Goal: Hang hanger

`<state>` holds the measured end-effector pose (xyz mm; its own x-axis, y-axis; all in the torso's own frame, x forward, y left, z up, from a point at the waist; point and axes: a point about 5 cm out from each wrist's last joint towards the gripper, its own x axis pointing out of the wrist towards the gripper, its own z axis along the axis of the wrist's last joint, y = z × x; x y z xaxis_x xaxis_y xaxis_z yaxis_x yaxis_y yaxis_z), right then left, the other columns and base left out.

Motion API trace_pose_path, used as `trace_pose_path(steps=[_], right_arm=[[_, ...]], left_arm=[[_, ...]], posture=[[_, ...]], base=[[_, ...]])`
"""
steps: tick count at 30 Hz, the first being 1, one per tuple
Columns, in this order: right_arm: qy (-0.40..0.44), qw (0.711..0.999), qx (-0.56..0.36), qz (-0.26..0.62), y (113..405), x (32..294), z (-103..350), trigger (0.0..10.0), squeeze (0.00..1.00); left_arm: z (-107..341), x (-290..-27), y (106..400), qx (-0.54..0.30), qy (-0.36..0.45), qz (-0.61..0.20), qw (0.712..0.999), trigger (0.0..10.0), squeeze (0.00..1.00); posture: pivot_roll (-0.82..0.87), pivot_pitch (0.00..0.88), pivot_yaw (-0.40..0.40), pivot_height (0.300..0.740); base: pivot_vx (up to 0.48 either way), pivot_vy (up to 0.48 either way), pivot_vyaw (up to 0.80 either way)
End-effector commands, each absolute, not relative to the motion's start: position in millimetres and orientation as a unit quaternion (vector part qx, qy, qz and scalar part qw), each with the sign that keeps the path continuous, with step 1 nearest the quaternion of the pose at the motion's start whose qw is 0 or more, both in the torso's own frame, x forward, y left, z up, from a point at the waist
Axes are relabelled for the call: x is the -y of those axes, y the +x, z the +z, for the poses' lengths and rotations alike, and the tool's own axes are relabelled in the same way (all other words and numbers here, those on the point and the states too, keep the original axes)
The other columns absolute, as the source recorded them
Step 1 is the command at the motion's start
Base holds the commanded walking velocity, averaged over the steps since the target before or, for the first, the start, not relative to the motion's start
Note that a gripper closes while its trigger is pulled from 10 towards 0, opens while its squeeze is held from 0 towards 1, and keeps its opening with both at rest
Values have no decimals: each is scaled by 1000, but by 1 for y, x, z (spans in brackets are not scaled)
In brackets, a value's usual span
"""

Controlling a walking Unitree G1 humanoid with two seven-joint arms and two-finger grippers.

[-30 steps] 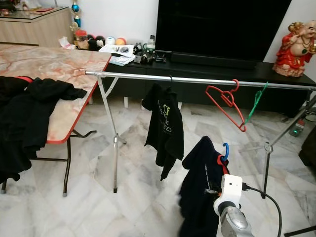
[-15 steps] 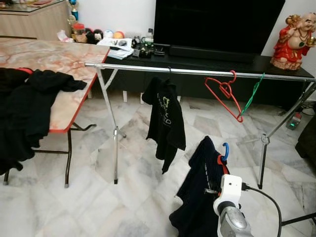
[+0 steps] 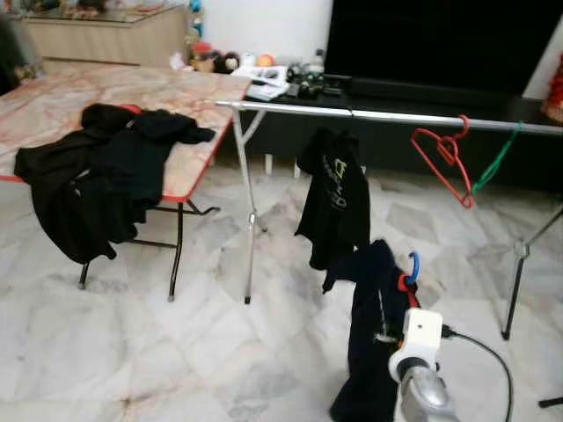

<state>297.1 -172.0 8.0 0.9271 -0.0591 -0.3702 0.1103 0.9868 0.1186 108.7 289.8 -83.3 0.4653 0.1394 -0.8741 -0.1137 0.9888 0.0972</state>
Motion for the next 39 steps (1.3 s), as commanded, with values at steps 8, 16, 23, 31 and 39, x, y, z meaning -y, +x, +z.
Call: trace_pose_path(steps=[8, 16, 23, 31, 39], right_arm=[[64, 983, -165, -52, 304, 179, 17, 10000, 0], [68, 982, -169, -49, 304, 176, 16, 10000, 0], [66, 981, -180, -41, 304, 173, 14, 10000, 0], [58, 980, -189, -26, 307, 173, 16, 10000, 0], [7, 977, -212, 9, 316, 181, 22, 10000, 0]], left_arm=[[-86, -287, 105, -522, 17, 64, 850, 10000, 0], [-85, -290, 105, -518, 17, 73, 852, 10000, 0], [-83, -292, 105, -515, 18, 76, 853, 10000, 0], [-82, -293, 108, -504, 23, 82, 859, 10000, 0], [-77, -295, 117, -463, 66, 101, 878, 10000, 0]], posture=[[176, 0, -33, 740], [183, 0, -25, 740], [186, 0, -16, 740], [191, 0, -16, 740], [206, 0, -29, 740]], base=[[-297, 0, 0], [-140, 0, 0], [0, 0, 0], [0, 0, 0], [0, 0, 0]])
